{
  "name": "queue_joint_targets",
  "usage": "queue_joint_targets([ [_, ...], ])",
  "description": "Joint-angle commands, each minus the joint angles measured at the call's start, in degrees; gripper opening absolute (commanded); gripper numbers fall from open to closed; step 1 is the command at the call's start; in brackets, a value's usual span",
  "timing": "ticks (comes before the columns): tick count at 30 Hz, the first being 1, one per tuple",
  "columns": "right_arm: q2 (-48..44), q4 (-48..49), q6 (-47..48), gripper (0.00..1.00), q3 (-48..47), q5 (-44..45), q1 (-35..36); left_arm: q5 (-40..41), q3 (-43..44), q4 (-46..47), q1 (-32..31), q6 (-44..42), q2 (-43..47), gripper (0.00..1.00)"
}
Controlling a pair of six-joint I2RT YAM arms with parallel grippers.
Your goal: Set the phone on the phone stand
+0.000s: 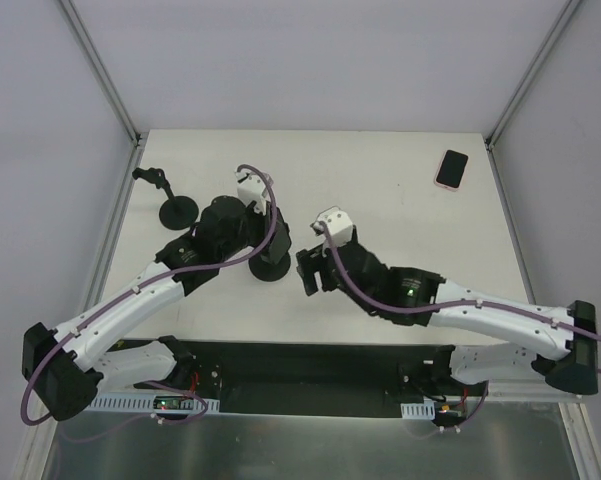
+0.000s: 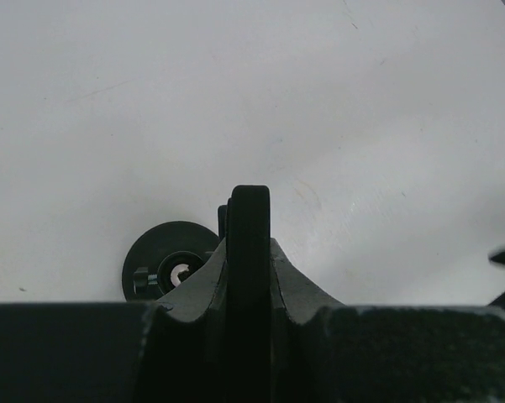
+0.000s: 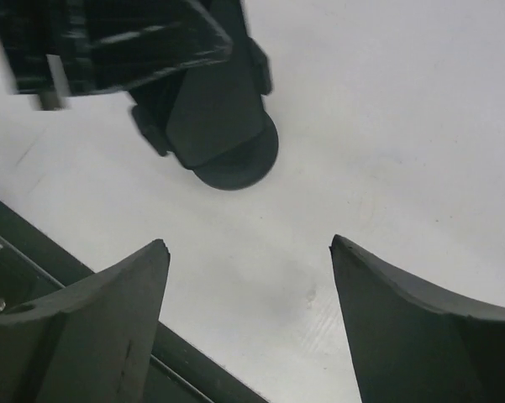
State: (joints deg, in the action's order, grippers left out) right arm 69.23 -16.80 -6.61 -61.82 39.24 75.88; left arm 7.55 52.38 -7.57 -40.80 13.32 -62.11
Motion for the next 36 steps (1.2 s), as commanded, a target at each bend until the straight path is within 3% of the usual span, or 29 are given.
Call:
queue_joint_targets([
  [1,-8.31,3.79,13.35,0.8,7.22,-32.79,-11.44,-15.17,-3.07,-7.81,0.28,-8.74,2.51,0.0],
  [2,-9.37,4.22,15.12,0.83,8.63,-37.96,-13.11,-21.03,-2.81,-7.81,0.28,-9.71,3.73,0.0],
  [5,-11.75,7.38,21.89,0.85,12.24,-47.9,-16.44,-28.54,-1.5,-9.03,0.28,-14.19,5.67,0.0],
  [9,-7.82,15.18,24.19,0.85,14.36,-60.49,-24.36,-39.52,0.17,-11.14,0.37,-20.07,7.26,0.0],
  [11,-5.0,16.53,24.89,0.85,14.28,-68.28,-27.95,-41.82,1.84,-12.55,0.37,-21.4,6.65,0.0],
  [17,4.94,22.42,25.42,0.78,9.89,-79.13,-28.15,-47.27,4.66,-12.73,0.37,-24.04,5.07,0.0],
  [22,5.83,27.43,22.35,0.74,11.37,-80.82,-27.45,-47.54,5.71,-12.55,0.28,-25.54,2.79,0.0],
  [28,6.96,30.6,20.06,0.51,11.9,-80.9,-26.84,-49.13,4.41,-9.75,0.37,-25.98,2.6,0.0],
  [30,8.2,30.33,18.57,0.3,11.03,-81.08,-26.4,-47.64,3.44,-6.78,0.37,-26.24,3.39,0.0],
  [32,9.42,29.81,13.16,0.0,9.89,-81.17,-26.48,-43.96,0.63,-3.69,-0.42,-26.59,5.06,0.0],
  [34,9.52,29.8,6.65,0.0,9.79,-80.12,-26.31,-33.9,-2.61,-0.44,-1.91,-28.52,6.46,0.0],
  [35,8.91,29.98,1.57,0.01,10.05,-75.24,-25.78,-31.4,-3.42,0.01,-2.44,-30.44,6.56,0.0],
  [36,8.12,29.81,-7.53,0.0,11.1,-72.15,-25.52,-30.33,-4.03,0.45,-2.62,-30.63,6.56,0.0],
])
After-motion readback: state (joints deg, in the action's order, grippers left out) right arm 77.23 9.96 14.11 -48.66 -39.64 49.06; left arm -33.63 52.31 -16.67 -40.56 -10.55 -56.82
